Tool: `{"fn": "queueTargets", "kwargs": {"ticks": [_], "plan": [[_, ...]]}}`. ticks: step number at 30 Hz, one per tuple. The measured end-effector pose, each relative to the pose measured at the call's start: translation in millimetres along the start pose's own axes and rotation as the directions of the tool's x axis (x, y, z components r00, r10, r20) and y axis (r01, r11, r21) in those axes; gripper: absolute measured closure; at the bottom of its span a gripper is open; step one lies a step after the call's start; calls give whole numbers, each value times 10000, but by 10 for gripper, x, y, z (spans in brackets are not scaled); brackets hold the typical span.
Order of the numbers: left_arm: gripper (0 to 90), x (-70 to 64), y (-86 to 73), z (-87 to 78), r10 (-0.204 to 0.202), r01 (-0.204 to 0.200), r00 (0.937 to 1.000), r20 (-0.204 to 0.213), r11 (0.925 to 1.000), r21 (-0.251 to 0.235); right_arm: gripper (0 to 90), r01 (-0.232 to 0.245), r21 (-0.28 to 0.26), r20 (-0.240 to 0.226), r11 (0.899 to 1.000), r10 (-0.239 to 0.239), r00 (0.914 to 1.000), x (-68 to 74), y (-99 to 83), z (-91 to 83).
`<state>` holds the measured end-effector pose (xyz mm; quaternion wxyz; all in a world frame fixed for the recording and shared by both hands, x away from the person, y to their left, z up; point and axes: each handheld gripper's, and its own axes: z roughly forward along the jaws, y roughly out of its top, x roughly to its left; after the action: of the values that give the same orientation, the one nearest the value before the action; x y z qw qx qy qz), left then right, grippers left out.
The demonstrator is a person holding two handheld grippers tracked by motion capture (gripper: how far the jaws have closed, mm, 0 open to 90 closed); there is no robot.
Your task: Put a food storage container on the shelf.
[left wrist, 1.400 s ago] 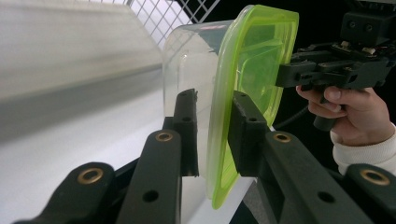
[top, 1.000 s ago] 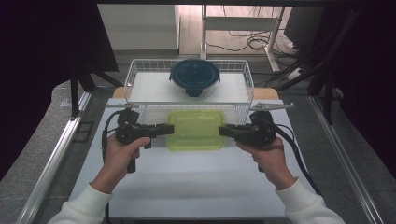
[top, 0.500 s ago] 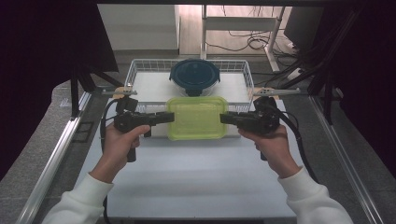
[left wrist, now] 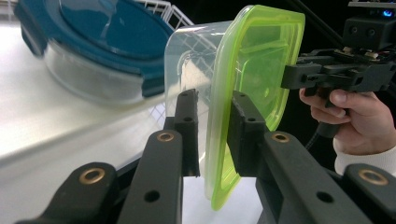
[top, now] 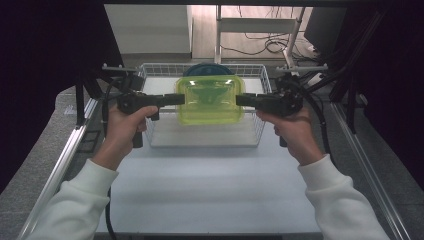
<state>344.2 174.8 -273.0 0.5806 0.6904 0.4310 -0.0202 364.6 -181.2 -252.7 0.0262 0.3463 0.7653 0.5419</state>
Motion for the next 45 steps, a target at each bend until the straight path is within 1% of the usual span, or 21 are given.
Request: {"fn": "queueTargets", "kwargs": {"ticks": [5,7,11,15,19,21,24,26,28,30,34,36,38,43,45], "plan": [[763,32,225,-15,102,-101,9999,-38,9999,86,756,-141,-204,-200,9997,137,9997,-76,201,39],[763,53,307,-9,130,-129,9999,-64,9998,119,756,-128,-249,-149,9996,124,9998,-92,256,56],[764,115,459,24,-22,23,10000,-28,9999,139,757,-231,-269,-108,9994,228,9997,-152,410,89],[766,208,613,64,-294,294,9996,34,9994,179,755,-427,-261,-172,9987,423,9990,-213,556,127],[770,303,722,122,-480,479,9988,12,9985,281,755,-456,-174,4,9988,456,9990,-245,661,169],[771,344,749,157,-619,618,9981,48,9977,290,755,-515,-147,72,9986,516,9986,-284,699,193],[769,411,767,205,-766,762,9970,125,9965,336,757,-757,-25,104,9971,757,9971,-366,730,237],[768,493,773,244,-917,908,9956,168,9946,506,758,-912,82,137,9958,910,9958,-418,734,278],[769,562,776,287,-1097,1092,9939,56,9924,573,757,-1059,167,177,9942,1056,9943,-460,731,325],[771,601,778,315,-1207,1208,9927,-60,9906,636,758,-1199,259,287,9925,1191,9925,-509,728,387],[770,674,777,373,-1376,1374,9905,-29,9875,772,758,-1536,478,328,9870,1521,9878,-603,732,453],[771,704,782,409,-1476,1479,9890,-103,9854,841,758,-1630,548,340,9851,1613,9863,-632,734,468],[772,729,786,433,-1517,1522,9884,-124,9845,869,758,-1794,619,411,9818,1771,9833,-658,733,487],[760,802,811,458,-1809,1801,9835,53,9811,713,759,-2207,680,443,9730,2180,9749,-730,732,531],[755,821,819,472,-1992,1980,9799,123,9781,641,758,-2430,754,480,9671,2399,9696,-765,737,556]]}}
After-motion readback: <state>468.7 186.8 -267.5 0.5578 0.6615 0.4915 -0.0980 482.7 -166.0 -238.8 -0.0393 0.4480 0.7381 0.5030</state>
